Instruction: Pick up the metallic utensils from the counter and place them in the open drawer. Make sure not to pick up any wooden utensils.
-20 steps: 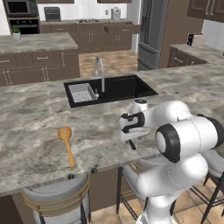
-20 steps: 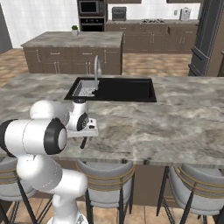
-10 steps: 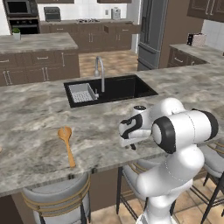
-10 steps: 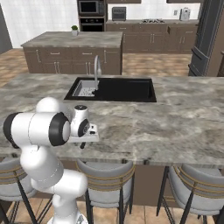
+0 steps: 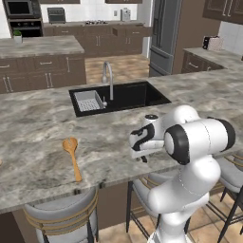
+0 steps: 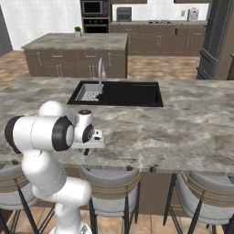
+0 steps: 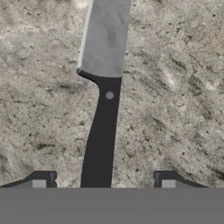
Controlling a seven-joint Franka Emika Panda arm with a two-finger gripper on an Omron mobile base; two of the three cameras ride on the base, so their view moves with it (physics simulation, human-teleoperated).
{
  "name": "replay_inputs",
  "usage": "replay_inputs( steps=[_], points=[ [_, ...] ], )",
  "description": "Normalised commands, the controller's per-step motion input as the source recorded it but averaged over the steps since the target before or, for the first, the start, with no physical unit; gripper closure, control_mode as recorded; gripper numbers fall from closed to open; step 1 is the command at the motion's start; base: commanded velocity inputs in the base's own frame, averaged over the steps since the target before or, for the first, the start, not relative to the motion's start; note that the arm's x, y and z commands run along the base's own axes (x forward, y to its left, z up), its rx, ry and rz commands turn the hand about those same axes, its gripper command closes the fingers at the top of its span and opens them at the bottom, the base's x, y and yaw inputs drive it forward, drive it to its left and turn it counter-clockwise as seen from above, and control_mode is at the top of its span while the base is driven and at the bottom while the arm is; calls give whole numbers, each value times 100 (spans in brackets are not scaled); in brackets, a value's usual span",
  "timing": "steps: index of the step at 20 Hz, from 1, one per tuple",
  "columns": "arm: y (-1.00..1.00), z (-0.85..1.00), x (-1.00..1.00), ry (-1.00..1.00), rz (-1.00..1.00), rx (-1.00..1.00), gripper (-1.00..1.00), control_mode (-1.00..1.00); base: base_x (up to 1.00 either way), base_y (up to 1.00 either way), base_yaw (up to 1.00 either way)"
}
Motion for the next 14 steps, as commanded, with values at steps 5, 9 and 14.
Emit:
replay_inputs(
  steps=[5, 9, 14],
  points=[
    [7, -19, 14, -5, 0, -6, -100, -100, 0, 0, 0],
    [10, -6, 6, -6, 0, -5, -100, -100, 0, 0, 0],
    [14, -1, 27, -2, -4, -3, -100, -100, 0, 0, 0]
  ],
)
